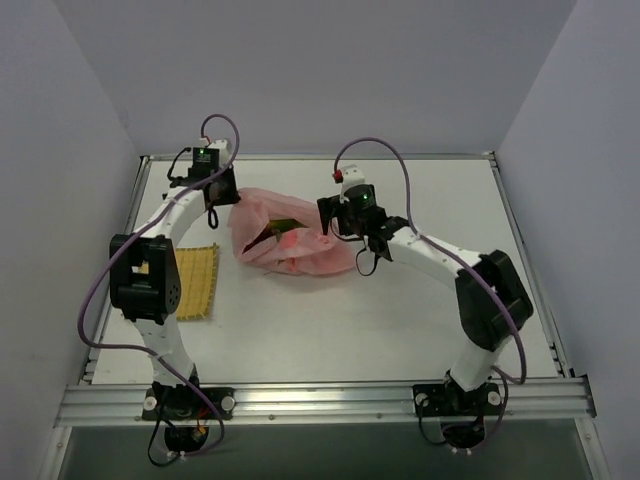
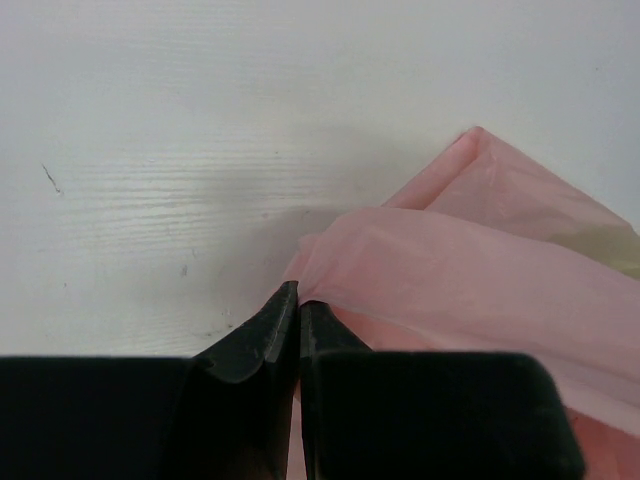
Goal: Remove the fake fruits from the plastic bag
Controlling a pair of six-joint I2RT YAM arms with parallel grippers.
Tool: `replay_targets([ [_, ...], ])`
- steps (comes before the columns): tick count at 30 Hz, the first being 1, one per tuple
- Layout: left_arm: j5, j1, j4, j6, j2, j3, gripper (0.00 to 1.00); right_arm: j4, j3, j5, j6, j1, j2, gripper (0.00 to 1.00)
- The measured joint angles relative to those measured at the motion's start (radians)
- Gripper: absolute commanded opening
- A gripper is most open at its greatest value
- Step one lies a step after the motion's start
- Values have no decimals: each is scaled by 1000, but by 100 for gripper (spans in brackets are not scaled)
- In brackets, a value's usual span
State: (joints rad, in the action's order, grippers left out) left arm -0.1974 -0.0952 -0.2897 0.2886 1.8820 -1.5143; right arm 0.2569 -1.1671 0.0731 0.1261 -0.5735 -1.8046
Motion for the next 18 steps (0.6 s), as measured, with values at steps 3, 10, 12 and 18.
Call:
replay_targets([
  [3, 0, -2, 5, 3, 0, -6, 2, -47, 17, 40, 5, -66, 153, 92],
  [10, 3, -2, 9, 6, 0, -3, 2, -102, 20, 83, 29, -209, 439, 93],
  [12, -1, -1, 14, 12, -3, 8, 2, -116, 13, 94, 37, -223, 452, 88],
  [18, -19, 0, 27, 38, -29, 70, 2, -188, -35, 127, 50, -338, 394, 27],
])
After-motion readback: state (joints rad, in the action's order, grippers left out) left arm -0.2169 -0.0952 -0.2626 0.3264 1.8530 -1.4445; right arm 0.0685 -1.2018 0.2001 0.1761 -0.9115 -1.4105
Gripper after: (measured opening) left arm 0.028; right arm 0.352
